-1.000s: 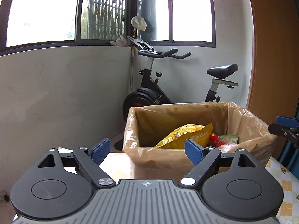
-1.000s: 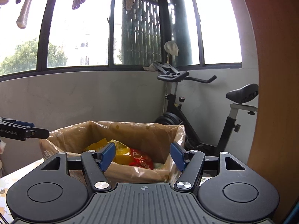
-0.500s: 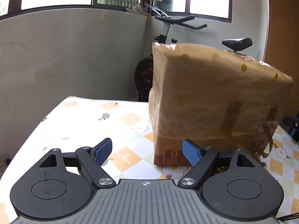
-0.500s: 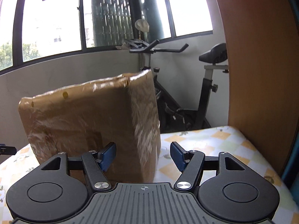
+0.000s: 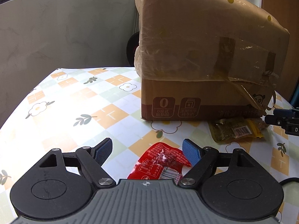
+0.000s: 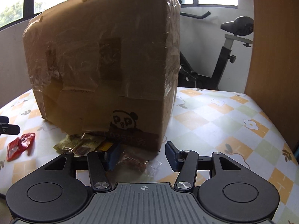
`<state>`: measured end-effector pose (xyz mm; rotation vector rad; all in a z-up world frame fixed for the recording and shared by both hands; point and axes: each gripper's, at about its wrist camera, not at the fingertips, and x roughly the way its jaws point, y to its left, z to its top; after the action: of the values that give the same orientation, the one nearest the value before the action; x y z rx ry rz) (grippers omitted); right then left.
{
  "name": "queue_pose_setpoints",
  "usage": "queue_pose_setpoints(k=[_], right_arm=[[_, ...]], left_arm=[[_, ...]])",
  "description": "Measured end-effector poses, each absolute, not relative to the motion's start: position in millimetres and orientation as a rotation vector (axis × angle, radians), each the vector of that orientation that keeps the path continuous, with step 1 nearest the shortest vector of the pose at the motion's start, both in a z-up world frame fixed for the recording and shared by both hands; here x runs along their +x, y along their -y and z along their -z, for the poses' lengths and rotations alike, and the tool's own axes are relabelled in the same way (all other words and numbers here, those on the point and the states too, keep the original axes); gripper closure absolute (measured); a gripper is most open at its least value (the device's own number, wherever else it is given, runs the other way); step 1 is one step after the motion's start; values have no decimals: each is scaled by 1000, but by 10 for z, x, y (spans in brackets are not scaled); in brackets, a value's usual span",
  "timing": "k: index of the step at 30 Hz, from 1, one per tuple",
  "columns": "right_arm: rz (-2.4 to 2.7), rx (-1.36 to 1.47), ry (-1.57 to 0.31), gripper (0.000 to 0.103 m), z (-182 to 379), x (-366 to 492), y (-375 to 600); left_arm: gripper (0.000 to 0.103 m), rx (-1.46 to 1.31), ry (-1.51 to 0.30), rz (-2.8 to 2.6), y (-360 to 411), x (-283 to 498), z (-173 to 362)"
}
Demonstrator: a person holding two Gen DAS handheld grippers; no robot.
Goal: Organize snacks
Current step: 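Grasp the red barcode packet with the left tool while the right tool grasps the clear wrapped snack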
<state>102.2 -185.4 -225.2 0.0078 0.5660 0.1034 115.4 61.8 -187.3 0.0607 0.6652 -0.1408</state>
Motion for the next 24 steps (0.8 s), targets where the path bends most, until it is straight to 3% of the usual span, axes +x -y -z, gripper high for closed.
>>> queue_pose_setpoints(k=[9, 24], right_arm=[[-147, -184, -651, 53, 2330, 1011, 1734], [-182, -230, -671, 55, 2360, 1280, 1627]], left_arm=[[19, 68, -683, 161, -576, 1079, 1936], [19, 60, -698, 174, -562, 1071, 1982]])
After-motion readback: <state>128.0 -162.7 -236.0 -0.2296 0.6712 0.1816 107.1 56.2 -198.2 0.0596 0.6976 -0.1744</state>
